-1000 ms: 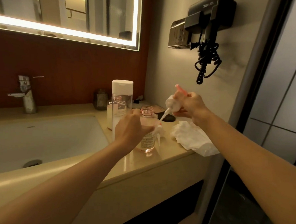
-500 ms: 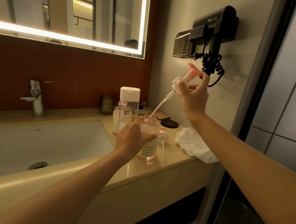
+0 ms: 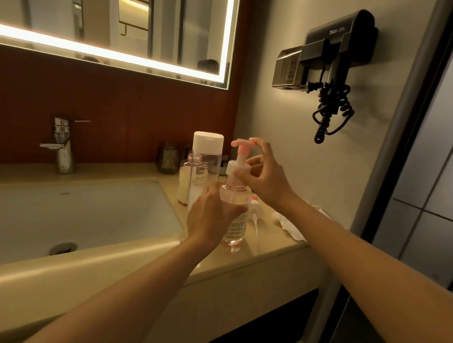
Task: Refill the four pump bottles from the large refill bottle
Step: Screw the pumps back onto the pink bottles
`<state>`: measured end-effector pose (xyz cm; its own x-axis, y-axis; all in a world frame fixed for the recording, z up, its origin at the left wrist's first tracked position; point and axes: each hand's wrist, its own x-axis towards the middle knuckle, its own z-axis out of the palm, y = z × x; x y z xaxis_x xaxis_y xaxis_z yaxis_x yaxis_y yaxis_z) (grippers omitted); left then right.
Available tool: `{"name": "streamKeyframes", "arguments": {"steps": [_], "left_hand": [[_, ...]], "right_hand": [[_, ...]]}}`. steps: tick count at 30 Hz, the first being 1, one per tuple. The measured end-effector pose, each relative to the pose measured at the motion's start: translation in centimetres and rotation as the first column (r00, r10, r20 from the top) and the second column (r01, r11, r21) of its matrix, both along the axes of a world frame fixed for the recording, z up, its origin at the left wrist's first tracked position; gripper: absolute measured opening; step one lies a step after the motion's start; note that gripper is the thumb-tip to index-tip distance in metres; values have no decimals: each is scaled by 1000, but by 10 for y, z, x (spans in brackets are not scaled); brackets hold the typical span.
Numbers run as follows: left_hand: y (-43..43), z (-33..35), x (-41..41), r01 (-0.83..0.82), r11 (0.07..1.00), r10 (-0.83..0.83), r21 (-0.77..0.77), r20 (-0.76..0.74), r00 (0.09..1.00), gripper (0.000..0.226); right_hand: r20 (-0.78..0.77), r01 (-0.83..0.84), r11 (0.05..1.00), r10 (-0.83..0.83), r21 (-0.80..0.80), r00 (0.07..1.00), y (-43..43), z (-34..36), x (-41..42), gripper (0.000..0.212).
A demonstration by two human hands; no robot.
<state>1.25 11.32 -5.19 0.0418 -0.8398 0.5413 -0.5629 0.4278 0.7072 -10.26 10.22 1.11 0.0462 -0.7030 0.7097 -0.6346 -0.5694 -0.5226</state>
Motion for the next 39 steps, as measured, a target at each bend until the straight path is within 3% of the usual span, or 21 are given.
{"name": "streamKeyframes", "arguments": {"steps": [3, 9, 13, 16, 18, 21, 26, 30, 33, 39], "left_hand": [[0, 0, 0, 4, 1000, -4, 6, 1, 1000, 66], [-1, -3, 0, 8, 1000, -8, 5, -31, 999, 67], [-1, -4, -1, 1, 1000, -2, -5, -46, 999, 68], [-1, -5, -1, -8, 1000, 8, -5, -56, 998, 69], [-1, -6, -1, -10, 1000, 10, -4, -48, 999, 69], [-2, -6, -1, -12, 1000, 12, -1, -42, 999, 70], [-2, -6, 0, -8, 1000, 8, -3, -46, 999, 70], [-2, -6, 1, 10, 1000, -10, -9, -61, 998, 69], [-3, -7, 1, 14, 1000, -15, -15, -56, 998, 68], [-3, -7, 1, -3, 1000, 2, -11, -37, 999, 71]], "right_hand": [[-38, 13, 999, -11, 45, 999, 0, -5, -1, 69], [32, 39, 998, -41, 56, 999, 1, -17, 2, 70], [54, 59, 985, -69, 162, 996, 3, -10, 4, 72], [169, 0, 963, -47, 268, 985, 3, -6, 6, 61], [135, -26, 954, -16, 299, 991, 6, -9, 9, 45], [61, 66, 972, -81, 223, 995, 8, -16, 12, 39], [-14, 265, 947, -267, 184, 964, 3, -15, 15, 50], [21, 193, 949, -204, 249, 979, 6, -6, 16, 54], [70, 155, 969, -171, 191, 983, 10, -9, 17, 41], [39, 294, 943, -303, 155, 952, 6, -13, 21, 48]]}}
